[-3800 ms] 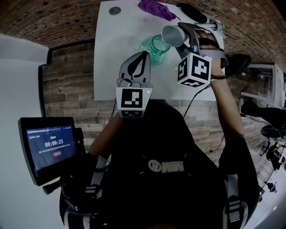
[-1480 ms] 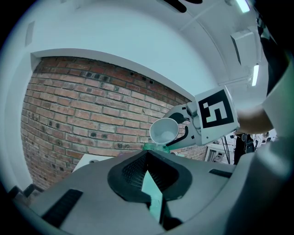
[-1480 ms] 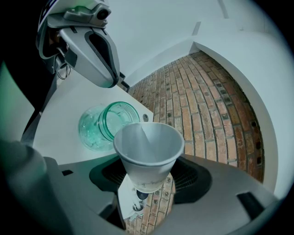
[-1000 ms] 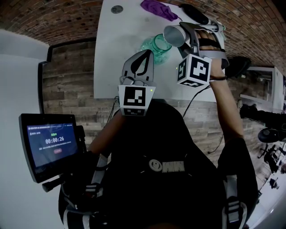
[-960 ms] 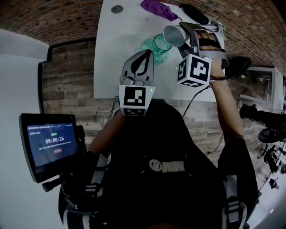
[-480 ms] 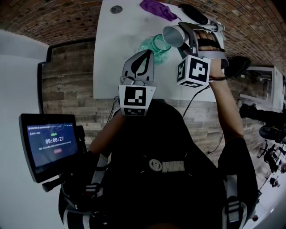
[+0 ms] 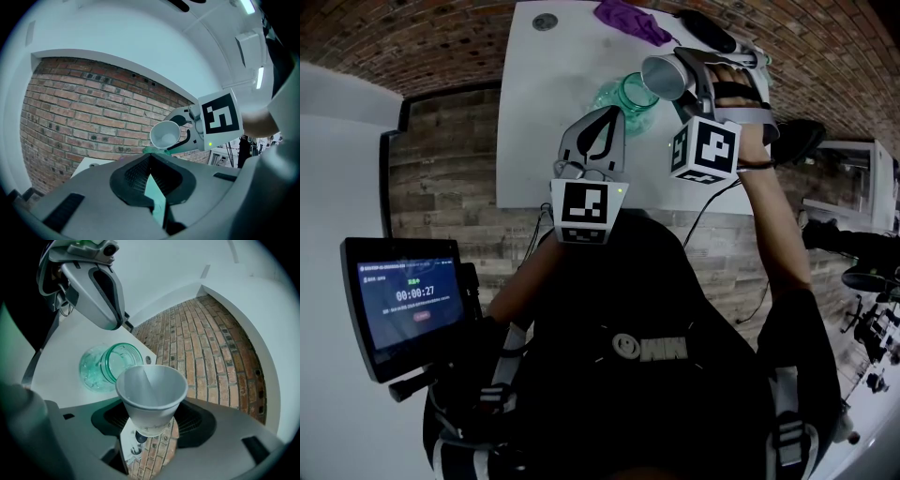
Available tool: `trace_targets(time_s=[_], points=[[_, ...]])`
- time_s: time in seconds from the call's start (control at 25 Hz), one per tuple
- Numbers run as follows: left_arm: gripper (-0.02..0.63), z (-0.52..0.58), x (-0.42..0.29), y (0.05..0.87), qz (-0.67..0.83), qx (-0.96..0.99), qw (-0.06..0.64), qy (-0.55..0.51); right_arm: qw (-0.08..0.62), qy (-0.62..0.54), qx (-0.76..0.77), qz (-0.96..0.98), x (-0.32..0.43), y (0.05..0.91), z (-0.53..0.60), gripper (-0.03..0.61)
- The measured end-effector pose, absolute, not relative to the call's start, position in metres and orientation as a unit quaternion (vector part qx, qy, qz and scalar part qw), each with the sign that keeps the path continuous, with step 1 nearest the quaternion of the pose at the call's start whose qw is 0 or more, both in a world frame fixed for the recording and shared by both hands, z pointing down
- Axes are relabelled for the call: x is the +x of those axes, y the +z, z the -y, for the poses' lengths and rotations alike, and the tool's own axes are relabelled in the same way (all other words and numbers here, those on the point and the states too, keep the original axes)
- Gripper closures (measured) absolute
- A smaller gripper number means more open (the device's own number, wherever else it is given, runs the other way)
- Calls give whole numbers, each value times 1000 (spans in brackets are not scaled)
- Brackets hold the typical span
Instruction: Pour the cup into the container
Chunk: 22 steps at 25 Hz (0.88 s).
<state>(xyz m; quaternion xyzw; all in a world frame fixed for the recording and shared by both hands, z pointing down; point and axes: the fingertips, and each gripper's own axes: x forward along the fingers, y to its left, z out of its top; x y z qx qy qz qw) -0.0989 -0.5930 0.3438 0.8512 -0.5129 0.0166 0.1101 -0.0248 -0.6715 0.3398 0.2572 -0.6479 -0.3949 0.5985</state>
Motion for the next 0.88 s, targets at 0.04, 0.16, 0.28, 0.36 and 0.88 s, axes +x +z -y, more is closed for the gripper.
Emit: trace_targets(time_s=[0.04,0.16,0.28,0.36,0.88], points=[[614,593,-99,344,513,851,110,17,599,-395,257,648,-25,340,672,291],[614,594,-99,343,513,851,109,16,599,-396,256,646,-24,340,672,291],[614,593,-98,343,512,852,110,16,599,-397,257,646,-25,339,672,291],[614,593,-98,343,512,852,110,16,600,-396,257,646,-25,339,672,291],[614,593,-98,343,513,851,111,15,606,-405,254,636,-23,341,674,291]])
